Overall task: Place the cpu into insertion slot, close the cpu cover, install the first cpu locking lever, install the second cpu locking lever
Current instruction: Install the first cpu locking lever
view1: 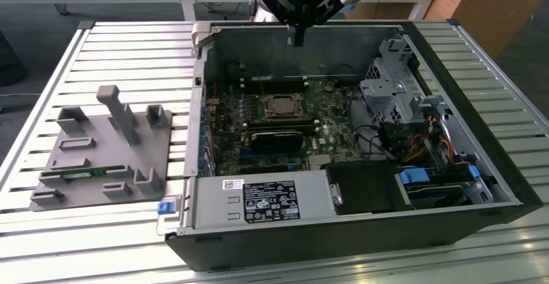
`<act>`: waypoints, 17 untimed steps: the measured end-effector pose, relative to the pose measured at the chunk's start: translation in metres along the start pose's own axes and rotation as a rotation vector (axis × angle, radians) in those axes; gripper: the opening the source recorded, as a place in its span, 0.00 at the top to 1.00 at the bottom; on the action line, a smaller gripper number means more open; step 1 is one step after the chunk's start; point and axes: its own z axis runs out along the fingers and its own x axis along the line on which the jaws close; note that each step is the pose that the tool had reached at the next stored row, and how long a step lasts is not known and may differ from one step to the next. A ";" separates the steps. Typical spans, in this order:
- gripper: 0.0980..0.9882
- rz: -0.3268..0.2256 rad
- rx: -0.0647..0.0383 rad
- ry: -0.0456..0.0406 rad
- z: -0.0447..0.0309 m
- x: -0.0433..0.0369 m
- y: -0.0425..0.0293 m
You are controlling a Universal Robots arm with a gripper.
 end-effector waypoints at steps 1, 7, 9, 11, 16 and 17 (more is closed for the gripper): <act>0.99 0.000 0.000 0.0000 0.0000 0.0000 0.0000; 0.99 0.000 0.000 0.0000 0.0000 0.0000 0.0000; 0.99 0.000 0.000 0.0000 0.0000 0.0000 0.0000; 0.99 0.000 0.000 0.0000 0.0000 0.0000 0.0000; 0.99 0.000 0.000 0.0001 0.0002 0.0037 -0.0001; 0.99 0.000 0.000 0.0000 0.0003 0.0060 -0.0002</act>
